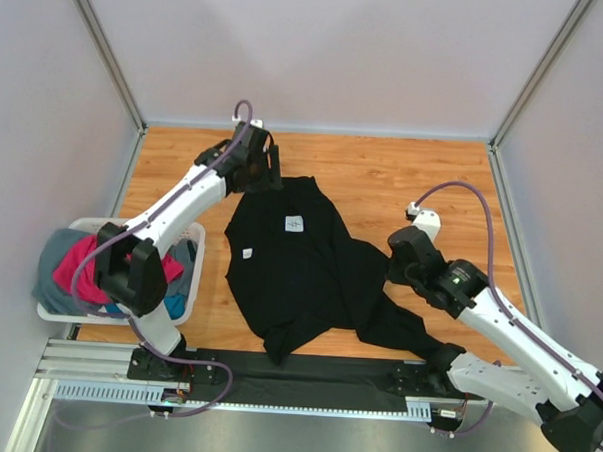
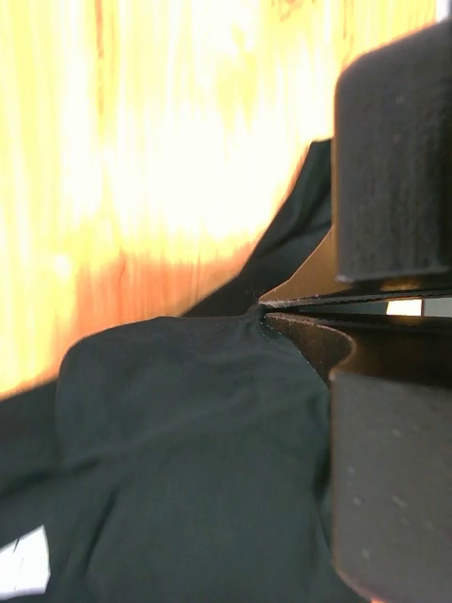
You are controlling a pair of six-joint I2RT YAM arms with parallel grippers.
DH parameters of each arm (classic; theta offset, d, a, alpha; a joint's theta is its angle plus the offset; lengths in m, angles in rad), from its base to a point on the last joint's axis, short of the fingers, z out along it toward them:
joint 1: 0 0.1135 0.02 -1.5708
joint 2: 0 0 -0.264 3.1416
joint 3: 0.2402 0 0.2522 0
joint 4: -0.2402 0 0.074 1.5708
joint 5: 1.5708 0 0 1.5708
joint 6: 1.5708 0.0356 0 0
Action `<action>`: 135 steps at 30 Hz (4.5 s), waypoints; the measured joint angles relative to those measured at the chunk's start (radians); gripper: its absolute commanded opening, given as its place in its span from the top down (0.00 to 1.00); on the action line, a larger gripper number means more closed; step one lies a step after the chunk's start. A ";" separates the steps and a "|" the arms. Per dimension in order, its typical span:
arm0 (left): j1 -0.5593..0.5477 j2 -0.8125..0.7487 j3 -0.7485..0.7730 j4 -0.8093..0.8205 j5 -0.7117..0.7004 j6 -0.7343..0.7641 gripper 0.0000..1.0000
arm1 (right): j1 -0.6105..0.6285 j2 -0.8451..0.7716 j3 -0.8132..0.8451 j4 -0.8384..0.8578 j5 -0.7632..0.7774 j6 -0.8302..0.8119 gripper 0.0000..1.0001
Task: Fold and stack the t-shirts
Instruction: Flatten the tshirt out
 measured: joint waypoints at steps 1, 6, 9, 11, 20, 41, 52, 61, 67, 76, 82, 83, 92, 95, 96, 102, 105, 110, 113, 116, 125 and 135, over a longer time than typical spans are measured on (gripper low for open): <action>0.022 0.036 0.057 0.002 0.011 0.005 0.24 | -0.001 0.020 0.000 -0.006 0.009 -0.003 0.99; 0.061 0.309 0.424 -0.001 0.026 0.021 0.24 | -0.002 0.116 0.000 -0.015 0.021 -0.010 1.00; 0.053 0.470 0.583 0.009 0.037 0.020 0.24 | -0.004 0.150 0.000 -0.019 0.020 -0.009 0.99; 0.051 0.560 0.645 0.004 0.031 0.019 0.24 | -0.014 0.164 0.000 -0.023 0.020 -0.005 1.00; 0.093 0.706 0.657 -0.005 -0.024 0.019 0.27 | -0.286 0.200 0.000 -0.038 -0.064 0.009 1.00; 0.187 0.778 0.647 0.010 0.061 -0.016 0.37 | -0.449 0.354 0.102 -0.041 -0.120 -0.045 1.00; 0.194 0.789 0.648 0.029 0.129 -0.043 1.00 | -0.491 0.362 0.139 -0.046 -0.124 -0.070 0.99; 0.194 0.692 0.555 0.079 0.179 0.043 1.00 | -0.551 0.373 0.177 -0.045 -0.142 -0.087 1.00; 0.190 0.266 0.153 0.269 0.334 0.171 1.00 | -0.645 0.439 0.219 0.020 -0.182 -0.105 1.00; 0.038 -0.117 -0.340 0.465 0.428 0.258 1.00 | -0.823 0.650 0.369 0.120 -0.271 -0.111 1.00; -0.190 -0.241 -0.591 0.394 0.375 0.269 1.00 | -0.824 0.699 0.402 0.126 -0.269 -0.147 1.00; -0.222 -0.277 -0.618 0.380 0.369 0.268 0.98 | -0.824 0.699 0.402 0.127 -0.268 -0.150 1.00; -0.383 -0.430 -0.678 0.322 0.224 0.209 0.46 | -0.824 0.697 0.395 0.127 -0.248 -0.182 1.00; -0.386 -0.420 -0.678 0.277 0.109 0.140 0.27 | -0.824 0.685 0.386 0.130 -0.248 -0.187 0.99; -0.385 -0.422 -0.678 0.262 0.063 0.115 0.25 | -0.824 0.678 0.379 0.130 -0.248 -0.189 1.00; -0.329 -0.462 -0.679 0.257 -0.050 0.010 0.26 | -0.824 0.642 0.336 0.132 -0.249 -0.199 1.00; -0.272 -0.444 -0.681 0.264 -0.053 -0.048 0.27 | -0.824 0.641 0.323 0.134 -0.253 -0.202 0.99; -0.230 -0.408 -0.730 0.275 -0.034 -0.127 0.29 | -0.824 0.640 0.314 0.135 -0.259 -0.206 0.99; -0.230 -0.412 -0.781 0.297 -0.013 -0.156 0.30 | -0.824 0.639 0.314 0.136 -0.260 -0.209 1.00; -0.230 -0.431 -0.837 0.313 0.014 -0.172 0.31 | -0.824 0.639 0.314 0.136 -0.260 -0.210 0.99; -0.230 -0.481 -0.916 0.414 0.113 -0.179 0.41 | -0.824 0.639 0.314 0.136 -0.259 -0.211 1.00; -0.230 -0.435 -0.915 0.462 0.134 -0.174 0.50 | -0.824 0.639 0.314 0.136 -0.258 -0.211 1.00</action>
